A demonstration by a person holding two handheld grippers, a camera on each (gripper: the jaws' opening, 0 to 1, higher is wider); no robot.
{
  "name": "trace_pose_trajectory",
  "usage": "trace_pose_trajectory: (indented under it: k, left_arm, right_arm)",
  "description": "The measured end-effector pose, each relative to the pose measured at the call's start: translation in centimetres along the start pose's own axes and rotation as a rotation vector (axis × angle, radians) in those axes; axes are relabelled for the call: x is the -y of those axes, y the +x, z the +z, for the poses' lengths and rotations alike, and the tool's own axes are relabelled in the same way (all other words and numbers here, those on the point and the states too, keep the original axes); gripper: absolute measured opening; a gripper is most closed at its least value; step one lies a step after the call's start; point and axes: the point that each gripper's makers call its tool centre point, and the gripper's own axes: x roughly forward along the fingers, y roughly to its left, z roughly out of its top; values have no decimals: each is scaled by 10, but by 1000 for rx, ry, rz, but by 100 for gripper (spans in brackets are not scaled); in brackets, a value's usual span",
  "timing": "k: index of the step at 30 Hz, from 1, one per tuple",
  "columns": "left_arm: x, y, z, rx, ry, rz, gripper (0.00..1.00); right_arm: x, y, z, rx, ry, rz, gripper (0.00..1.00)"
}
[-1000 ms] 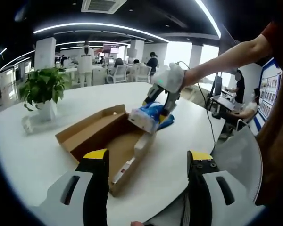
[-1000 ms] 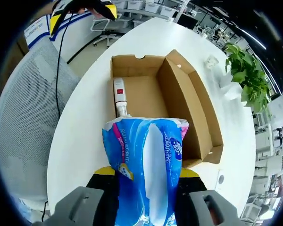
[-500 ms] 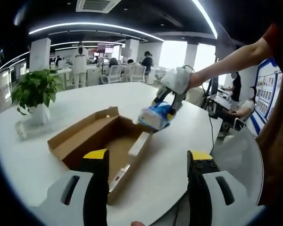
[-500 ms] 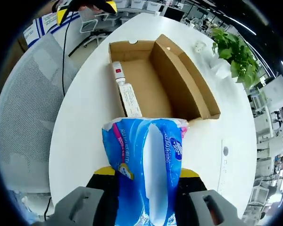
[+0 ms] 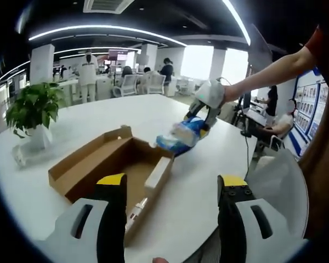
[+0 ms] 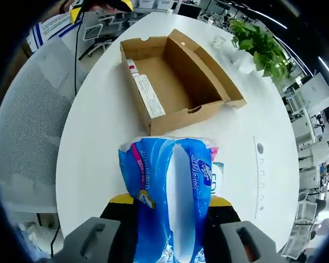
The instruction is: Operate the shoe box by opening the lid, removing the specified soft item, and placing it in the target area until the item is outside and the box remains undamaged.
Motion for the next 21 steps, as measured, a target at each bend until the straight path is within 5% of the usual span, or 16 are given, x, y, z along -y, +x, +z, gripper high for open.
trace_pose_trajectory:
  k: [21]
  left_arm:
    - [13,37,11,-19,22,-44,67]
  right_arm:
    - [-3,-5,-78,-20,94,0,42]
